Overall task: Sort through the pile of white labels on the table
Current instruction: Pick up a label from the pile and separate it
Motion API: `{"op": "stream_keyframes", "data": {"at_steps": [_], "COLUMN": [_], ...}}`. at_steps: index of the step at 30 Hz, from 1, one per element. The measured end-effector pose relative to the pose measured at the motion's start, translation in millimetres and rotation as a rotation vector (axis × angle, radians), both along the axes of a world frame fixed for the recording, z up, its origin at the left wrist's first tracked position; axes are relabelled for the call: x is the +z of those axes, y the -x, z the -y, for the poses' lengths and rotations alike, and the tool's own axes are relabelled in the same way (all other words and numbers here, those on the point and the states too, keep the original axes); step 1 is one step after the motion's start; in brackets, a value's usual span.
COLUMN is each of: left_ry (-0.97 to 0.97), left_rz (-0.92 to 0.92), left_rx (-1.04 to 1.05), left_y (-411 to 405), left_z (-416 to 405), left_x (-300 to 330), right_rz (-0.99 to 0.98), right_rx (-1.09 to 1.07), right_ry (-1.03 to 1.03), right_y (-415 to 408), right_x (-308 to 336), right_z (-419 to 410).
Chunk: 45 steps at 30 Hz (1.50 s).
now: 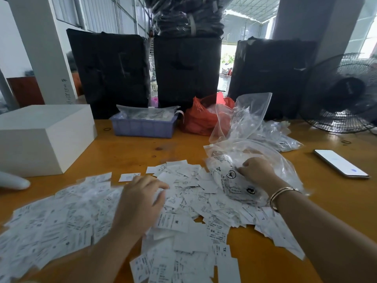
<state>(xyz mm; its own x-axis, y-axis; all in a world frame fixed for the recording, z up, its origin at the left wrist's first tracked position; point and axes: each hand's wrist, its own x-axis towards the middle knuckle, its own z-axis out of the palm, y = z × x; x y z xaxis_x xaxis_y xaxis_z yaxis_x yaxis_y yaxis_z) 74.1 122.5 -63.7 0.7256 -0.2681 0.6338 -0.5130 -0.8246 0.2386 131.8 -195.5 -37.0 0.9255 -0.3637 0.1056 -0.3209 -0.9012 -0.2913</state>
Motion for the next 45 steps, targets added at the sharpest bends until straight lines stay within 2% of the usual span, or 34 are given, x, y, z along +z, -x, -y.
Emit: {"op": "stream_keyframes", "data": {"at_steps": [4, 7, 10, 12, 14, 17, 19, 21, 24, 27, 33, 36, 40, 45], "left_ry": [-0.027, -0.016, 0.01, 0.019, 0.051, 0.217, 0.385, 0.532, 0.648, 0.614, 0.57, 0.634, 0.718, 0.749], "left_rz": [-0.11, -0.147, -0.14, -0.139, -0.158, -0.215, -0.272, -0.359, -0.52, -0.595, -0.522, -0.462, -0.425, -0.422], "left_rx": [-0.207, -0.241, -0.239, -0.234, -0.22, -0.204, -0.203, -0.215, -0.255, -0.28, -0.201, -0.12, -0.07, -0.046], "left_y": [5, 4, 4, 3, 2, 1, 3, 5, 6, 5, -1, -4, -5, -6], "left_z": [12, 11, 10, 9, 8, 9, 10, 10, 6, 5, 8, 4, 2, 2], "left_x": [-7, -8, -7, -8, -8, -6, -3, 2, 5, 6, 1, -1, -1, -1], "right_rz": [0.049, 0.095, 0.172, 0.281, 0.472, 0.645, 0.614, 0.452, 0.227, 0.228, 0.259, 0.319, 0.206, 0.055], "right_rx": [-0.023, -0.059, -0.066, -0.068, -0.063, 0.066, 0.185, 0.341, 0.54, 0.601, 0.592, 0.463, 0.436, 0.471], "right_ry": [-0.003, -0.192, -0.286, -0.327, -0.388, -0.599, -0.827, -1.022, -1.091, -1.121, -1.142, -1.101, -0.582, -0.229], "right_y": [-3, -3, -1, 6, 13, 26, 36, 46, 60, 65, 61, 54, 46, 48], "right_x": [-3, 2, 2, 2, 9, 29, 38, 36, 17, -2, -13, -15, -20, -25], "right_z": [-3, -2, 3, 0, -10, -43, -73, -102, -135, -150, -152, -143, -124, -124]}}
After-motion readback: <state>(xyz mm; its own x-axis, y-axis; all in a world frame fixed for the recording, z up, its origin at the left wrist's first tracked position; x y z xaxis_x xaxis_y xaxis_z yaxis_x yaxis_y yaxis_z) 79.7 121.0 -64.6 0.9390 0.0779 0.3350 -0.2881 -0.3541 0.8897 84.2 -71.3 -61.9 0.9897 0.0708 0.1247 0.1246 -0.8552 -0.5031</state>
